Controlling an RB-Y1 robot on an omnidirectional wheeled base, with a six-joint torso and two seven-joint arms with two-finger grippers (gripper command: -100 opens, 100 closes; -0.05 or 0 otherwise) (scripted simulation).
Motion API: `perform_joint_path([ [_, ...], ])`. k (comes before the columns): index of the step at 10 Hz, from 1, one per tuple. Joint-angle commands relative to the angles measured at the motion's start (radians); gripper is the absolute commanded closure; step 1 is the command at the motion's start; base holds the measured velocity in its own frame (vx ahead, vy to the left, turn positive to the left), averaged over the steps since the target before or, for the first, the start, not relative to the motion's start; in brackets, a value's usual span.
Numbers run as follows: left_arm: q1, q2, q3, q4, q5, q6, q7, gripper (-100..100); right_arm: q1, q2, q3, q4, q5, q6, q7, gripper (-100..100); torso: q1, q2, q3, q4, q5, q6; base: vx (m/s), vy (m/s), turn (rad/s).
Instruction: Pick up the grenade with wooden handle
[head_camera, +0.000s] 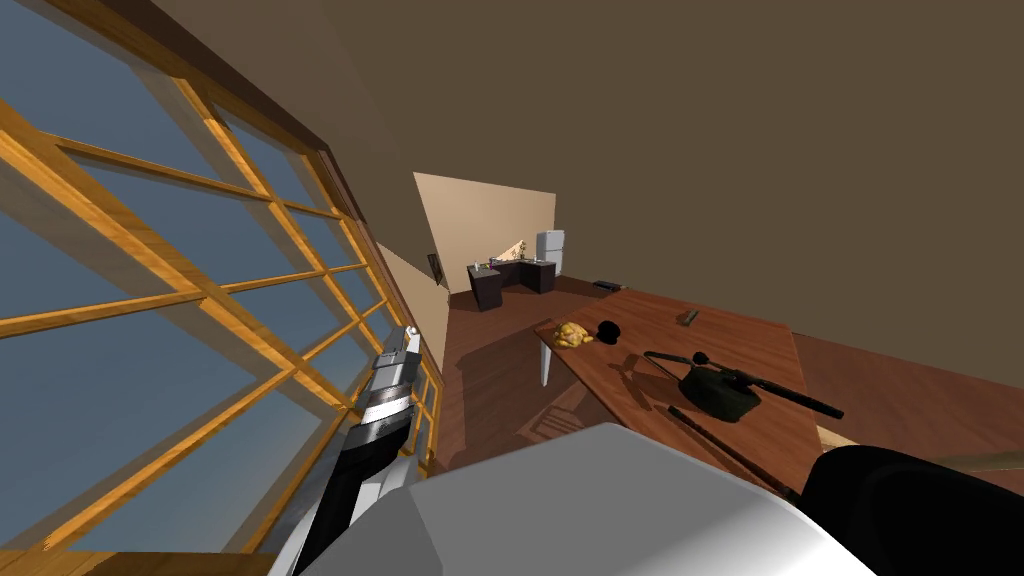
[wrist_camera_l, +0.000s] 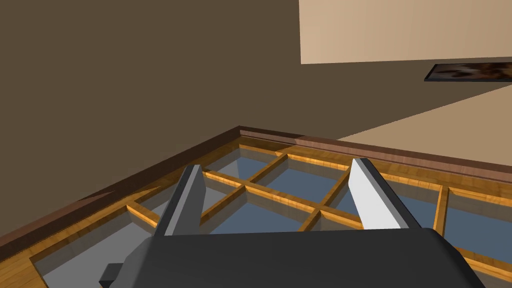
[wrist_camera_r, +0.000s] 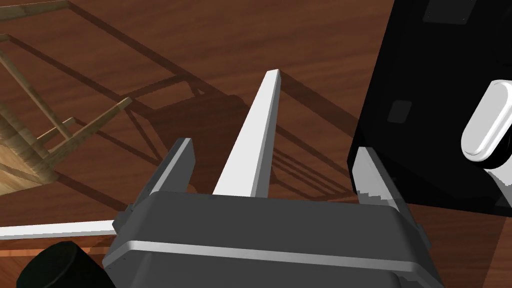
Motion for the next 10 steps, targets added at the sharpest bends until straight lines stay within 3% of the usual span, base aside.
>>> perform_joint_path([
  [1, 0.000, 0.000, 0.000, 0.000, 0.000, 0.000, 0.000, 0, -0.005, -0.025, 0.018, 0.050, -0.010, -0.007, 0.022, -100, 0.000, 0.000, 0.000, 0.000, 0.000, 0.000, 0.143, -0.017, 0.094],
  [2, 0.000, 0.000, 0.000, 0.000, 0.000, 0.000, 0.000, 0, -0.005, -0.025, 0.018, 0.038, -0.010, -0.007, 0.022, -100, 0.000, -0.001, 0.000, 0.000, 0.000, -0.001, 0.117, -0.026, 0.082],
  [6, 0.000, 0.000, 0.000, 0.000, 0.000, 0.000, 0.000, 0, -0.011, -0.069, 0.045, 0.116, -0.029, -0.010, 0.051, -100, 0.000, 0.003, 0.002, 0.001, 0.000, 0.000, 0.092, -0.028, 0.077],
  [10, 0.000, 0.000, 0.000, 0.000, 0.000, 0.000, 0.000, 0, -0.054, -0.087, 0.081, 0.163, -0.059, -0.020, 0.096, -100, -0.007, -0.006, -0.003, -0.001, -0.002, -0.001, 0.196, -0.107, 0.162],
])
